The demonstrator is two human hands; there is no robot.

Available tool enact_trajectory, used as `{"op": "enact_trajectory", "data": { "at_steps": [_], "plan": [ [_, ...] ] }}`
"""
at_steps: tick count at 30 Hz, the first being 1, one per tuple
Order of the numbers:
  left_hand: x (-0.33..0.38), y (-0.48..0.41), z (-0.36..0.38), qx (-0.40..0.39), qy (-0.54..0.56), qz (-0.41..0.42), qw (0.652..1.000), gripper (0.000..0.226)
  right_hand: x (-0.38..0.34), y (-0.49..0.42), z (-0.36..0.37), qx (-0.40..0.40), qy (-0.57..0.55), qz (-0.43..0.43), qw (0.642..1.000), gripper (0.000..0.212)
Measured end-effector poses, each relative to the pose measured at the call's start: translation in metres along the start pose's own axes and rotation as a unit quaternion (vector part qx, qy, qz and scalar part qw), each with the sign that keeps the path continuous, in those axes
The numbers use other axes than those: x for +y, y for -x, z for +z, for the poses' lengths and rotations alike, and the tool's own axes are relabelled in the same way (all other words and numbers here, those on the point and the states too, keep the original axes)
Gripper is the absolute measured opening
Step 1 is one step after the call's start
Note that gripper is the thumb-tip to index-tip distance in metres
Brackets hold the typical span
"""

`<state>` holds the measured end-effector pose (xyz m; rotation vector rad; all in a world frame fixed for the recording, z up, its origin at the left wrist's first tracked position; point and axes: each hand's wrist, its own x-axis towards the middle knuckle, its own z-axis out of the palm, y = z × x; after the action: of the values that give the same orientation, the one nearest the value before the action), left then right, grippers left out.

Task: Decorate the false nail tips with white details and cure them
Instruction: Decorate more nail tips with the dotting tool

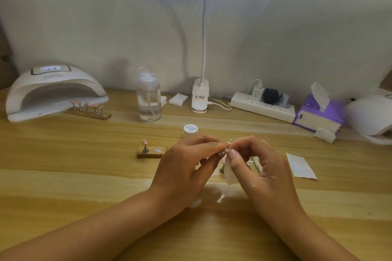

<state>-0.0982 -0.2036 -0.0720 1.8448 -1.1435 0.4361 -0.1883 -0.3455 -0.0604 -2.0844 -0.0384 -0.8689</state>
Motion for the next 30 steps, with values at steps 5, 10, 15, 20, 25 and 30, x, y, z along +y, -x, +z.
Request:
{"op": "enact_trajectory", "data": {
  "at_steps": [5,10,15,20,25,30],
  "plan": [
    [-0.0003,-0.0009,0.0001,-0.007,0.008,0.002,1.000,0.024,-0.0003,-0.0003,-0.0001,0.005,-0.003,-0.001,1.000,0.023],
    [0.0001,-0.0011,0.0010,0.002,0.023,-0.002,1.000,0.022,0.0009,0.0002,0.0000,0.016,-0.001,0.002,1.000,0.021],
    [-0.0016,-0.0012,0.0018,0.011,0.030,-0.006,0.999,0.021,-0.0021,0.0007,0.0002,0.025,-0.005,0.000,1.000,0.010],
    [-0.0021,-0.0007,0.0014,0.012,0.030,-0.003,0.999,0.028,-0.0038,0.0010,0.0006,0.022,-0.003,-0.003,1.000,0.007],
    [-0.0031,-0.0004,0.0022,0.018,0.033,-0.002,0.999,0.027,-0.0030,0.0008,0.0013,0.022,0.002,0.000,1.000,0.007],
    [-0.0034,0.0005,0.0020,0.018,0.026,-0.002,0.999,0.026,-0.0026,0.0006,0.0017,0.017,0.006,0.003,1.000,0.007]
  ]
}}
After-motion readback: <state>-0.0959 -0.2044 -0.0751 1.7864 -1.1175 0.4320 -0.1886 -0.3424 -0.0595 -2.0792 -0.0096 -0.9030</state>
